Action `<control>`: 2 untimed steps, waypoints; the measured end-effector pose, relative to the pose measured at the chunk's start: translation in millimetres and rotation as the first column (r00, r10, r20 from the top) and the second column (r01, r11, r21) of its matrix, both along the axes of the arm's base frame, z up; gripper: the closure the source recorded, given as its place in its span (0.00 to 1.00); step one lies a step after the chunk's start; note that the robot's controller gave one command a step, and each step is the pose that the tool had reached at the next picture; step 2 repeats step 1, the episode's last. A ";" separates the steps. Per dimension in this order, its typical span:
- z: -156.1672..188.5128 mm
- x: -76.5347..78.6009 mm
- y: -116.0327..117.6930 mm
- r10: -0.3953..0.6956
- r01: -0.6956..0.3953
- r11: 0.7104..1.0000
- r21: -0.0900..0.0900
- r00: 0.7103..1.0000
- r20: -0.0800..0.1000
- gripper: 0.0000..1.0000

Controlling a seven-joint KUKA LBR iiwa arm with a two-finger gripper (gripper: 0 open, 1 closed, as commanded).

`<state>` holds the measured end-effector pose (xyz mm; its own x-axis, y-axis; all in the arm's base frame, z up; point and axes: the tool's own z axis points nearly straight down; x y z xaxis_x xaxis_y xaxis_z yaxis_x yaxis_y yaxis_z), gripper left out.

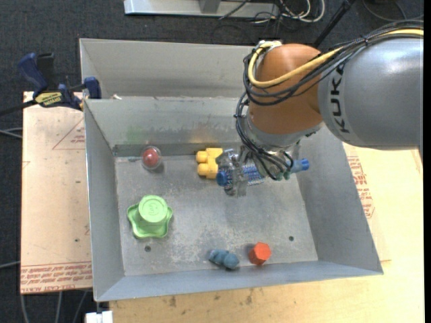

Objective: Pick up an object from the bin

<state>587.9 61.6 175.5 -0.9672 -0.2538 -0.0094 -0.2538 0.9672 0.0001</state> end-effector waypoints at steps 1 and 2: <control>38.0 -4.7 5.4 0.001 -0.001 1.000 0.000 1.000 -0.004 1.00; 38.0 -4.7 5.4 0.001 -0.001 1.000 0.000 1.000 -0.004 1.00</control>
Offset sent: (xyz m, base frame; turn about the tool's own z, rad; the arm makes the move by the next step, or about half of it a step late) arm -0.0057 0.0045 0.0362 -0.0005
